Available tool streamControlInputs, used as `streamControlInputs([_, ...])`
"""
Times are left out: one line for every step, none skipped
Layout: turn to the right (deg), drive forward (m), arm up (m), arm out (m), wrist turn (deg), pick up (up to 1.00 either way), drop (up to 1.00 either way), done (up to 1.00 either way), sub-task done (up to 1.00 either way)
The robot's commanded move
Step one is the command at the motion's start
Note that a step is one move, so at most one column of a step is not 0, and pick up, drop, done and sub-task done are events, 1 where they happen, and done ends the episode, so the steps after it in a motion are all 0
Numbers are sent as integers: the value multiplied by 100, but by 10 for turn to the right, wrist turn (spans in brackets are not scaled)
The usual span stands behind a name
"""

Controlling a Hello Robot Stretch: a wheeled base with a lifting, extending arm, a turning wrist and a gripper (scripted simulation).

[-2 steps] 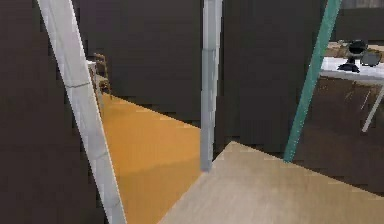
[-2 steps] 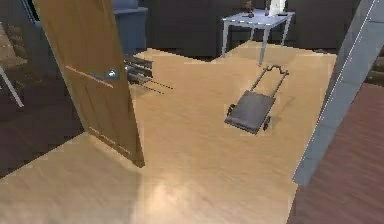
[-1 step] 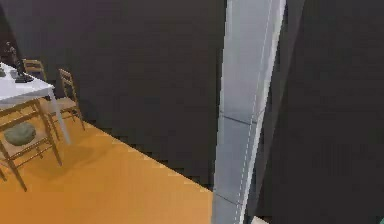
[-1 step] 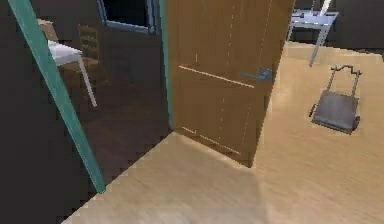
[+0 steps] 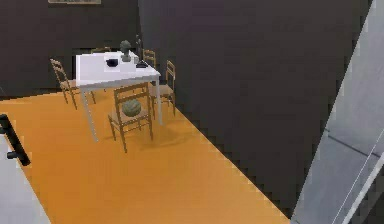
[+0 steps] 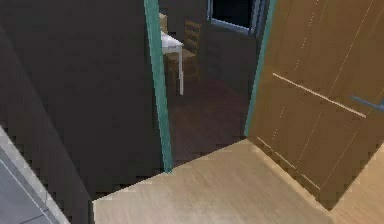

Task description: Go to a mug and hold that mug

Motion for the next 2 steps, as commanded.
streamControlInputs([-30, 0, 0, 0, 0, 0, 0, 0, 0])
streamControlInputs([0, 100, 0, 0, 0, 0, 0, 0, 0])
